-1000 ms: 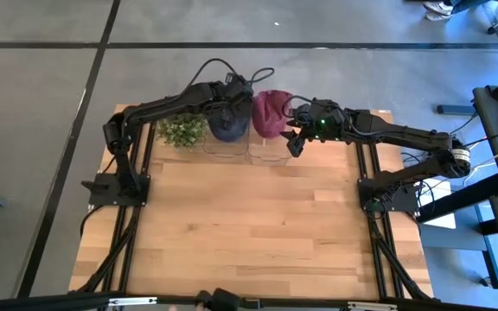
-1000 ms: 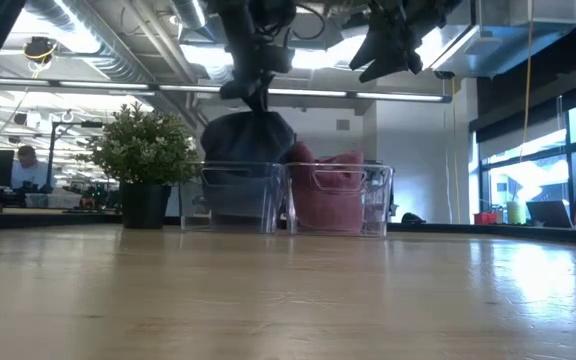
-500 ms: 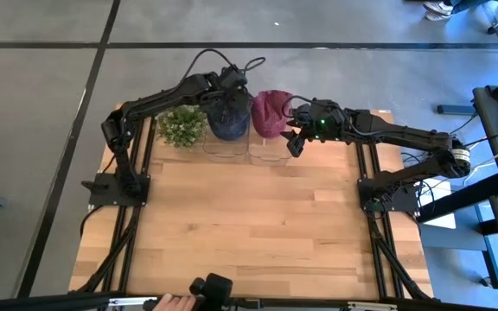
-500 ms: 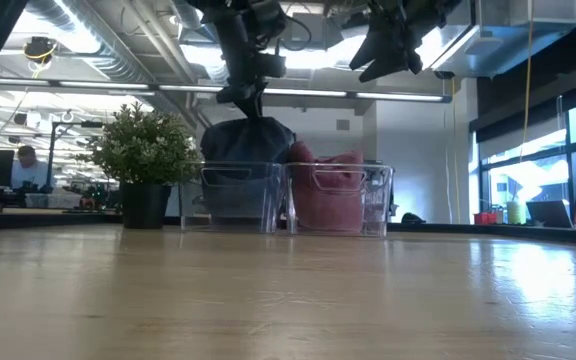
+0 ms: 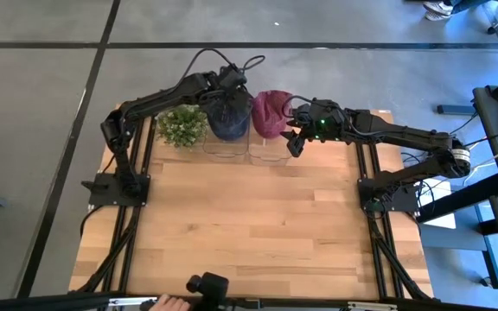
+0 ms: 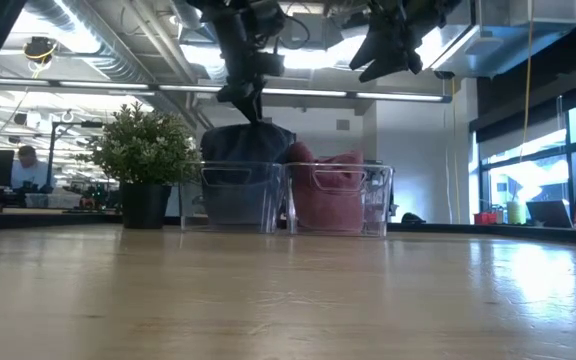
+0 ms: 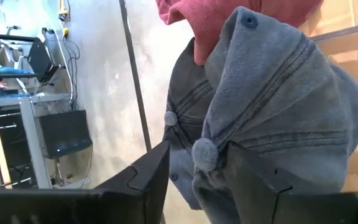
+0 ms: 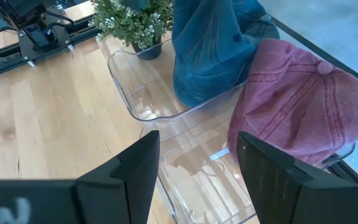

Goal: Pick & Place hat
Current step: Put the black cap into the left transparent bin, then return to Home Position

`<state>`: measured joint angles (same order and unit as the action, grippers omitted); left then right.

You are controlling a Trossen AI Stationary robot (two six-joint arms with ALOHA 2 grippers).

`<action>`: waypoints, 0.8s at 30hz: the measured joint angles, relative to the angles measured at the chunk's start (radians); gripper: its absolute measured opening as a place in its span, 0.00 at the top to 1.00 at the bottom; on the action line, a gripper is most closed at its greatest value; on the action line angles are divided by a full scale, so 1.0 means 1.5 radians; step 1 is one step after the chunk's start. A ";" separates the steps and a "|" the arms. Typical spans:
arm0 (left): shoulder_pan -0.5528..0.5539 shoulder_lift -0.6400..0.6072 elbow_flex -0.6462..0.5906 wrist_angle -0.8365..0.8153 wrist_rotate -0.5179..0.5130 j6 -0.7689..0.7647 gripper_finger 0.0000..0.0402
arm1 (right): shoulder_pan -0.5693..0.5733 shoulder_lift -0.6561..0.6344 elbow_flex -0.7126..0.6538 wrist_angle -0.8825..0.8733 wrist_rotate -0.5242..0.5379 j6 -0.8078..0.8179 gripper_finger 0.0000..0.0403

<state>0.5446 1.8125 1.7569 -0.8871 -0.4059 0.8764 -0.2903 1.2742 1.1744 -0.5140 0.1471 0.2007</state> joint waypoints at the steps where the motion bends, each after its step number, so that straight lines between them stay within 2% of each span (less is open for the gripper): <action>1: 0.002 -0.004 0.000 0.000 0.003 -0.003 0.62 | 0.000 0.000 0.000 0.000 0.000 0.000 0.47; 4: 0.007 -0.023 0.000 0.005 0.009 -0.041 0.62 | 0.000 0.000 0.000 0.002 0.000 0.000 0.47; 6: 0.014 -0.041 0.000 0.012 0.042 -0.085 0.62 | 0.000 0.000 0.000 0.016 0.000 0.001 0.47; 9: 0.025 -0.078 0.000 0.027 0.122 -0.171 0.62 | 0.000 0.000 0.000 0.043 -0.018 0.002 0.47; 15: 0.046 -0.166 -0.011 0.005 0.305 -0.358 0.62 | 0.010 -0.010 -0.027 0.078 -0.131 -0.079 0.47; 17: 0.043 -0.210 -0.047 0.019 0.336 -0.390 0.62 | 0.013 -0.027 -0.056 0.103 -0.178 -0.085 0.47; 19: 0.032 -0.261 -0.105 0.056 0.336 -0.421 0.63 | 0.013 -0.057 -0.095 0.131 -0.215 -0.084 0.47; 24: 0.001 -0.420 -0.321 0.216 0.346 -0.507 0.63 | 0.013 -0.166 -0.212 0.211 -0.254 -0.080 0.47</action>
<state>0.5460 1.1827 1.2750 -0.5630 0.1128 0.1159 -0.2703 1.0245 0.8563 -0.1974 -0.2345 0.0808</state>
